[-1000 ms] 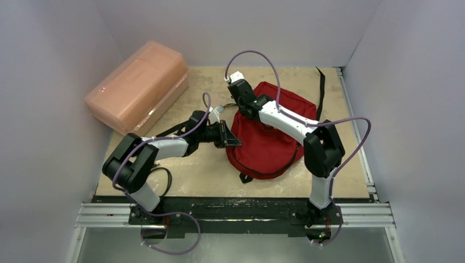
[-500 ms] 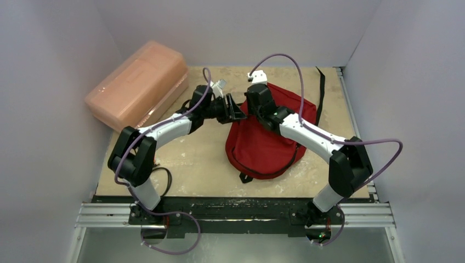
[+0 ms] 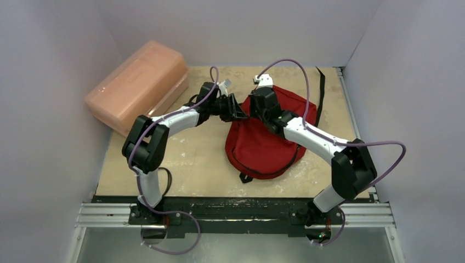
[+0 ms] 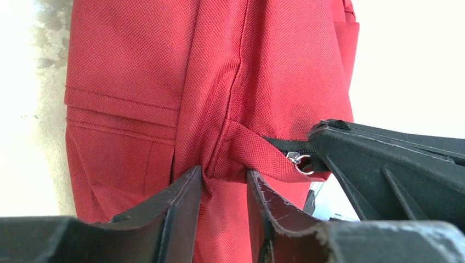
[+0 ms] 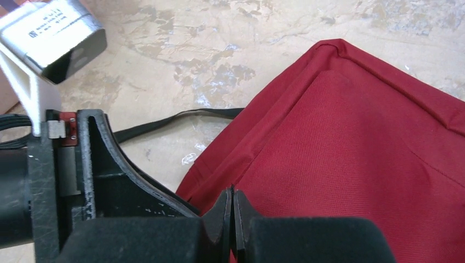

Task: Pack the student bag
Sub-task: Zip the student bag at the center of the board.

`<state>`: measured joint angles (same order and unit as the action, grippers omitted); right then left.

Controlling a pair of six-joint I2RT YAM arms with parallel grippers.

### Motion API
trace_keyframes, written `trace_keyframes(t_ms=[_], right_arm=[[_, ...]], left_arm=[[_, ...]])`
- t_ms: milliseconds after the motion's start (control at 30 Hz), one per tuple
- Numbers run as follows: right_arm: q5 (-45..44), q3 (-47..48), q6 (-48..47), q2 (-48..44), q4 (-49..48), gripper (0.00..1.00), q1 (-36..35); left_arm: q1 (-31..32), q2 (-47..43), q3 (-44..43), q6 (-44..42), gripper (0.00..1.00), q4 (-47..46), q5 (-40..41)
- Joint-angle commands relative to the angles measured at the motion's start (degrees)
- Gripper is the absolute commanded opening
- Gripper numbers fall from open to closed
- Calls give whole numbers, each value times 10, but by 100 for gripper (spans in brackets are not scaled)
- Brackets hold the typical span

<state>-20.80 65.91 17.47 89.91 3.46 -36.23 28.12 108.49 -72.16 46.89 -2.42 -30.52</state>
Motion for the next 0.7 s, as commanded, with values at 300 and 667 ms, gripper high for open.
trace_keyframes(t_ms=[300,667], right_arm=[[-27,-30,48,-79,-37,0,25],[-64,-119,71,-209,13,0,65]], left_arm=[[-4,39,-12,-17,0,-6,28],[-11,68,8,-17,0,-1,53]])
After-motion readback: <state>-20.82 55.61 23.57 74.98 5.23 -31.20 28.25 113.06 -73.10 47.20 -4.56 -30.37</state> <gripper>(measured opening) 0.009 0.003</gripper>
